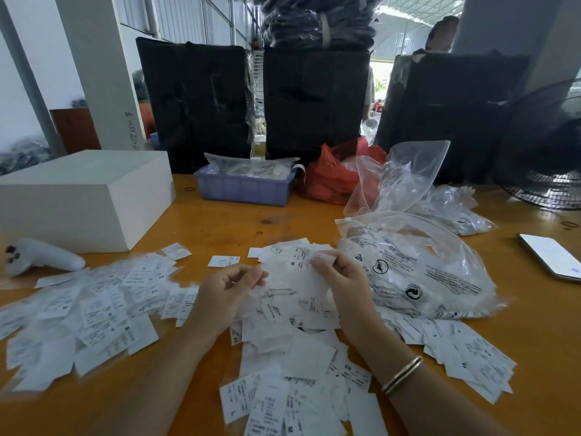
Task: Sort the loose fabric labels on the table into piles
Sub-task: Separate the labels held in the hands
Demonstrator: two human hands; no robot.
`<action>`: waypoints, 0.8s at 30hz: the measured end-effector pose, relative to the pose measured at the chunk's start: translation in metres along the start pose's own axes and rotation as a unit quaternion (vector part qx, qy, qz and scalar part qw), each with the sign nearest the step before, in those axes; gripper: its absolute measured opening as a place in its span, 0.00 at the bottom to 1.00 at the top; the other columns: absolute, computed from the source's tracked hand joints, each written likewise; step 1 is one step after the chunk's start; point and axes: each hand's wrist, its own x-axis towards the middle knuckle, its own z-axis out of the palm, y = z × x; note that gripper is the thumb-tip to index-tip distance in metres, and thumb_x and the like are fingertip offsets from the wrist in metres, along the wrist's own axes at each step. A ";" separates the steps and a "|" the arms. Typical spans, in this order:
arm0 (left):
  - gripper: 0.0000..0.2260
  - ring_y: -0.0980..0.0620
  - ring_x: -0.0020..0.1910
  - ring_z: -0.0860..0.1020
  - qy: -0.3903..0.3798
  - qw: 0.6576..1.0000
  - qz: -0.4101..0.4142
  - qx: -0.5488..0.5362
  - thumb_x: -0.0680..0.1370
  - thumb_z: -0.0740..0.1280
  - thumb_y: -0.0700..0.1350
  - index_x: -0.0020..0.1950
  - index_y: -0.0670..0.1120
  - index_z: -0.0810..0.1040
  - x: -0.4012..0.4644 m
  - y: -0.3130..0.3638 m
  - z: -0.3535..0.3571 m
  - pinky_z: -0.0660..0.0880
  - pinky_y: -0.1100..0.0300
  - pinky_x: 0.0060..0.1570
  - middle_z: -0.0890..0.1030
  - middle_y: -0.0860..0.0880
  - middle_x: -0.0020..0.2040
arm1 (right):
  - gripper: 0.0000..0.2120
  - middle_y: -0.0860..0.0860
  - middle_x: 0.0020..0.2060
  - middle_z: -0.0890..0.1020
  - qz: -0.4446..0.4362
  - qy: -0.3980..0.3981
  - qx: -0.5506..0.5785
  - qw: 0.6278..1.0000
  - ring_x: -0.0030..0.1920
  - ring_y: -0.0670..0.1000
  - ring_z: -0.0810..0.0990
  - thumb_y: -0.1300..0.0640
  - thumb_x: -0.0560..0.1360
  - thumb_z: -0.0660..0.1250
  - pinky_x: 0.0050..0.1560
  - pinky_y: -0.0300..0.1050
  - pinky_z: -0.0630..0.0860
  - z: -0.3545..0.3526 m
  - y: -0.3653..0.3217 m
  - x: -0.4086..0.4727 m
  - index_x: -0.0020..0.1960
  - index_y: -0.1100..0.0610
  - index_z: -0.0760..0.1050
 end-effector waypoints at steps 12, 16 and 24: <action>0.10 0.60 0.42 0.80 -0.025 0.997 0.047 0.061 0.68 0.63 0.60 0.40 0.57 0.80 0.001 0.000 -0.001 0.76 0.68 0.38 0.83 0.64 0.39 | 0.05 0.45 0.32 0.80 -0.070 0.050 -0.034 0.996 0.31 0.44 0.77 0.58 0.76 0.66 0.32 0.33 0.72 0.002 0.001 -0.001 0.43 0.53 0.79; 0.09 0.60 0.41 0.79 -0.022 0.996 0.039 0.074 0.69 0.62 0.60 0.40 0.59 0.80 0.001 0.000 -0.002 0.77 0.61 0.38 0.82 0.65 0.39 | 0.03 0.50 0.34 0.82 -0.044 -0.004 0.040 0.998 0.34 0.50 0.81 0.60 0.76 0.66 0.37 0.38 0.77 0.005 0.001 -0.004 0.46 0.58 0.78; 0.09 0.38 0.43 0.80 -0.011 0.996 0.040 0.079 0.68 0.63 0.60 0.39 0.59 0.80 -0.002 0.007 -0.002 0.77 0.40 0.41 0.83 0.63 0.39 | 0.02 0.50 0.35 0.83 -0.035 -0.005 0.019 0.999 0.34 0.50 0.82 0.61 0.76 0.67 0.37 0.38 0.76 0.006 0.004 -0.002 0.47 0.59 0.77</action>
